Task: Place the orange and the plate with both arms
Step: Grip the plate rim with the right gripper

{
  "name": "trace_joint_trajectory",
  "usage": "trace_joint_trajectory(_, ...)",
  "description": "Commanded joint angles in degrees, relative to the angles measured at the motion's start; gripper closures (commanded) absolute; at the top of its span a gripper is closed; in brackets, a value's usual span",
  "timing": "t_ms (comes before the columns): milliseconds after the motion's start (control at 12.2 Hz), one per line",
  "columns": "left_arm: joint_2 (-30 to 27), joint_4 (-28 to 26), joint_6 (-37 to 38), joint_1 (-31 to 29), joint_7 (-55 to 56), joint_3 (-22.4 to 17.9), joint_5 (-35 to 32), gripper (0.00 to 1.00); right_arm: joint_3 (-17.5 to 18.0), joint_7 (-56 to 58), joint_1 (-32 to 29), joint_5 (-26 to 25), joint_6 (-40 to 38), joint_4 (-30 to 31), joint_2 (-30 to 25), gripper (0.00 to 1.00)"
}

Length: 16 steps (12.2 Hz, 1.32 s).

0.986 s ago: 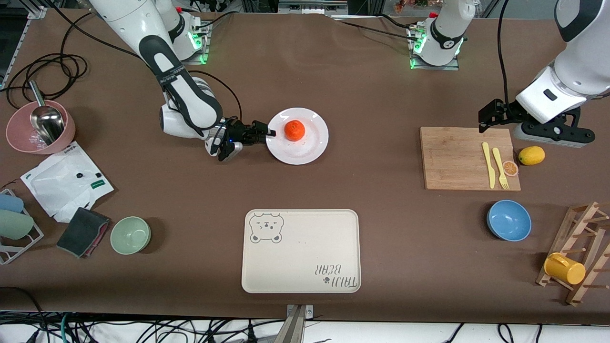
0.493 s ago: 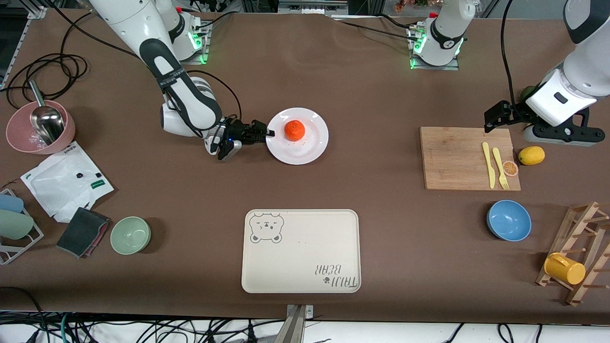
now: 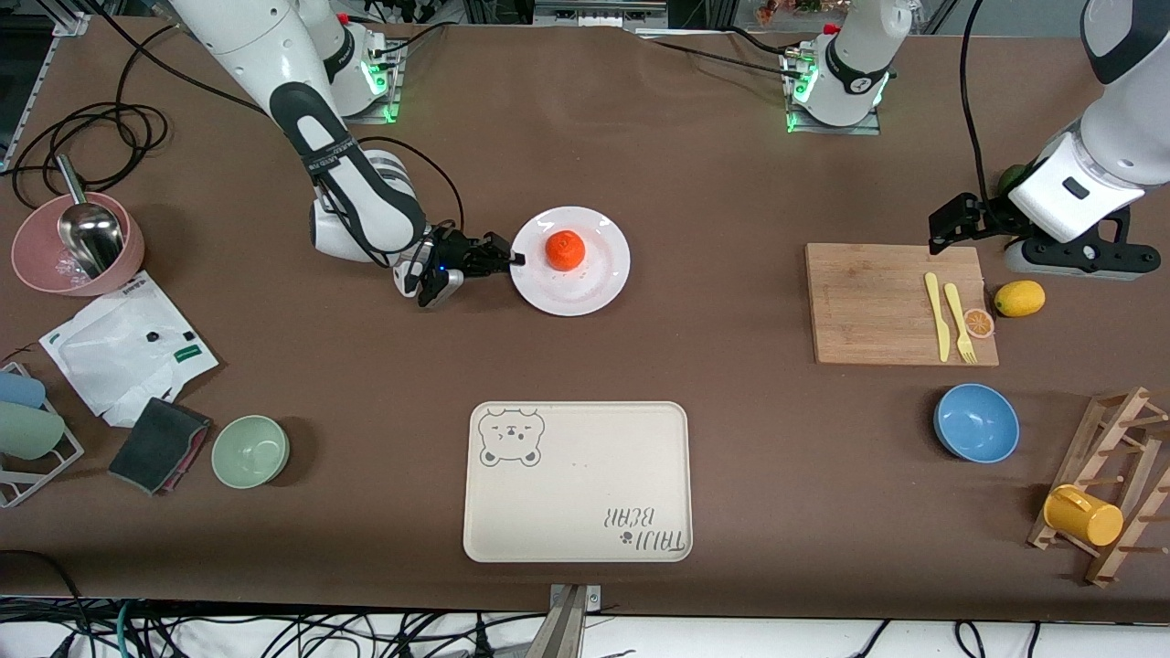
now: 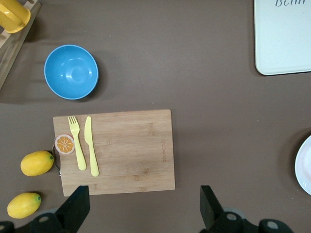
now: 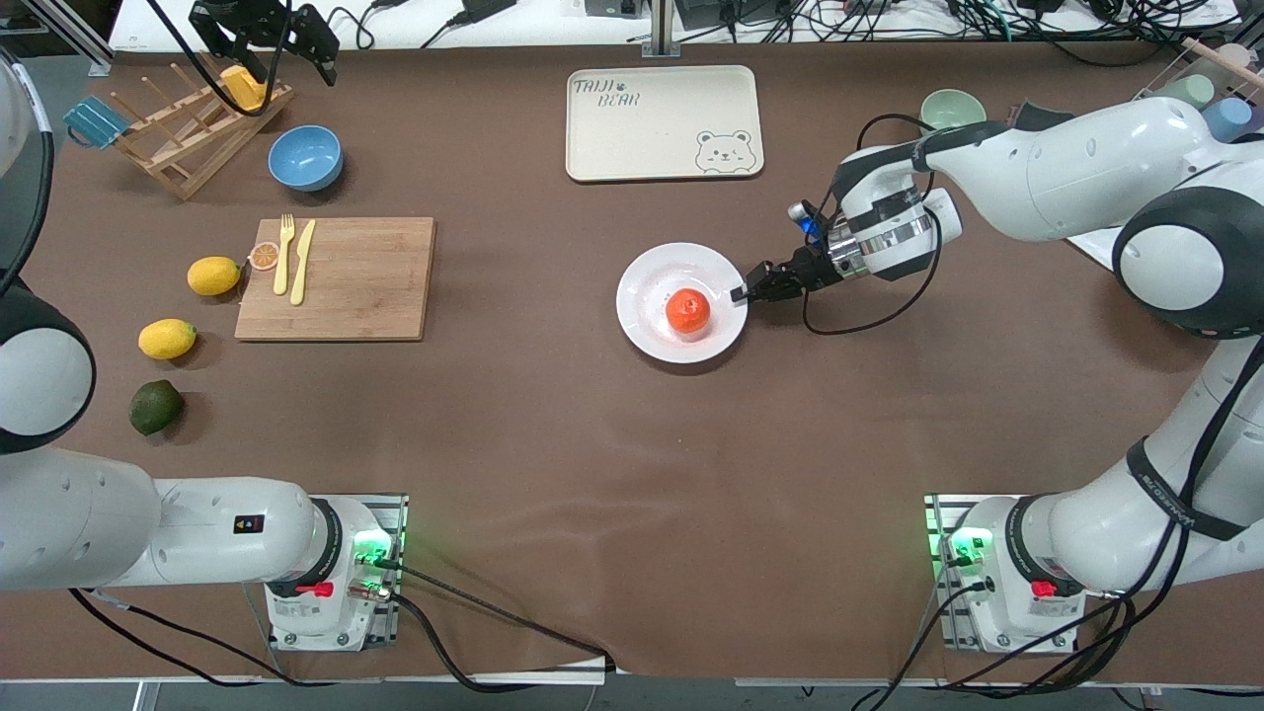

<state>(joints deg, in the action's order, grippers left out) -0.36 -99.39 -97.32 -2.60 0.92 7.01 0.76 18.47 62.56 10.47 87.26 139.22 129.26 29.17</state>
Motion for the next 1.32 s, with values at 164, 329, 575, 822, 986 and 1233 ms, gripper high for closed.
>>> trace_joint_trajectory(164,-0.35,0.16,1.95,-1.18,-0.22,0.2,1.43,0.0,0.26,1.51,0.16,1.6,0.79,0.2,-0.26,0.83)
trace_joint_trajectory(329,-0.35,0.16,1.95,-1.09,-0.22,0.37,1.52,0.0,0.26,1.51,0.16,1.69,0.88,0.2,-0.26,0.87)
trace_joint_trajectory(575,-0.35,0.24,1.95,-1.18,-0.22,0.37,1.79,0.0,0.26,1.6,0.16,1.69,0.88,0.2,-0.26,0.93)
trace_joint_trajectory(822,-0.35,0.33,1.95,-1.18,-0.22,0.37,1.79,0.0,0.26,1.51,0.16,1.69,0.79,0.2,-0.26,0.99)
trace_joint_trajectory(986,-0.35,0.33,1.95,-1.09,-0.22,0.37,1.79,0.0,0.17,1.34,0.16,1.69,0.62,0.02,-0.26,1.0)
trace_joint_trajectory(1233,-0.35,0.42,1.95,-1.09,-0.22,0.46,1.79,0.0,-0.88,-1.98,0.08,1.69,0.27,-1.29,0.18,1.0)
